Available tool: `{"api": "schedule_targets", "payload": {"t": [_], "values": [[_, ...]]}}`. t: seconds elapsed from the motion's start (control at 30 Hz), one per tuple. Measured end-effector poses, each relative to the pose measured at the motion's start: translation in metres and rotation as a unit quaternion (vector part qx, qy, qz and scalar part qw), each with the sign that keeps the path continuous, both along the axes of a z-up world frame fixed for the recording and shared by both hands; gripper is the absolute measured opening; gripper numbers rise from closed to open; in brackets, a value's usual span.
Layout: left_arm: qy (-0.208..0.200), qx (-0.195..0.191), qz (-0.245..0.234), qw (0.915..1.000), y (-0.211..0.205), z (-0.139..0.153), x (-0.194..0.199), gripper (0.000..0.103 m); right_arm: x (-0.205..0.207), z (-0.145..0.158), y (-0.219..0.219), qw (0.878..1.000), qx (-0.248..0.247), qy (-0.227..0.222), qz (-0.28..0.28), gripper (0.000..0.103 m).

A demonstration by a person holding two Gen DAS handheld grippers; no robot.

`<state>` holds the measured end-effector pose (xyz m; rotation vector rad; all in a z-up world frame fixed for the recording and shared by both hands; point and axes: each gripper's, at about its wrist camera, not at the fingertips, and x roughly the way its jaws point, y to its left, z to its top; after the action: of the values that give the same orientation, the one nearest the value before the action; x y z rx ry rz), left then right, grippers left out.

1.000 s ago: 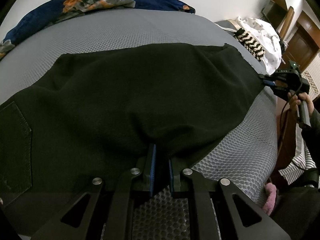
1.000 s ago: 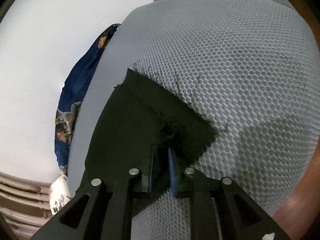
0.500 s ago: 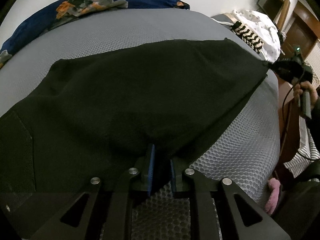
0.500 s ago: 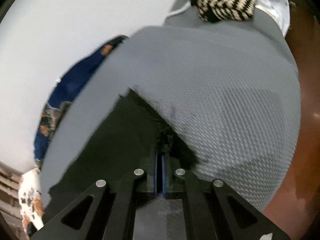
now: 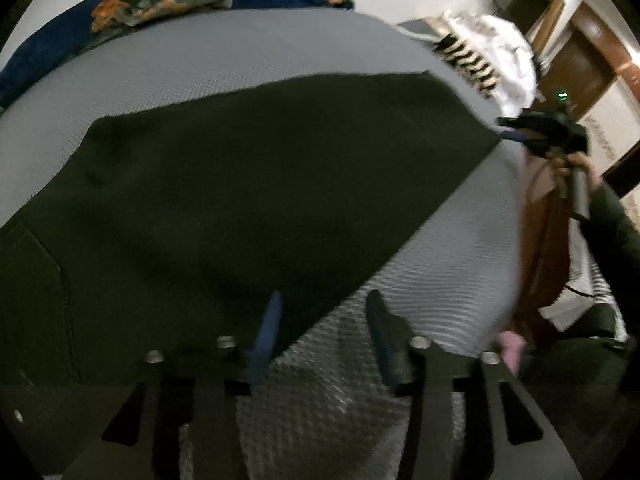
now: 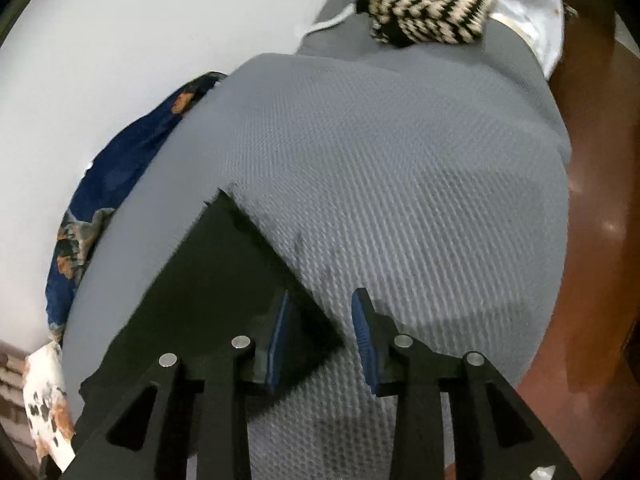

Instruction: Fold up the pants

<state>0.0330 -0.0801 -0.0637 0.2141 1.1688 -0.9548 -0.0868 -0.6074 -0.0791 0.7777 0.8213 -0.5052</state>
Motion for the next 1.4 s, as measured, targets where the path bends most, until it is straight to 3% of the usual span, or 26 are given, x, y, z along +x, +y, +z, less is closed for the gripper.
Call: {"api": "schedule_targets", "payload": {"t": [0.13,0.33,0.57,0.97,1.4], "values": [[-0.017,-0.022,0.019,0.9994,0.007,0.016,0.007,0.054,0.038,0.020,-0.002,0.997,0.013,-0.030,0.068,0.031],[-0.016,-0.031,0.138,0.9899,0.030,0.016,0.044,0.055,0.118,0.022,-0.002,0.986,0.042,-0.023,0.159,0.030],[-0.007,-0.014,0.201,0.9794,0.051,0.003,0.056,0.055,0.171,0.012,-0.016,0.979,0.070,-0.004,0.190,0.030],[0.011,0.003,0.220,0.9754,0.048,-0.007,0.063,0.055,0.197,-0.016,-0.022,0.973,0.043,0.053,0.218,0.030],[0.016,0.015,0.216,0.9762,0.044,-0.010,0.063,0.055,0.195,-0.005,-0.024,0.969,0.035,0.030,0.242,0.030]]}}
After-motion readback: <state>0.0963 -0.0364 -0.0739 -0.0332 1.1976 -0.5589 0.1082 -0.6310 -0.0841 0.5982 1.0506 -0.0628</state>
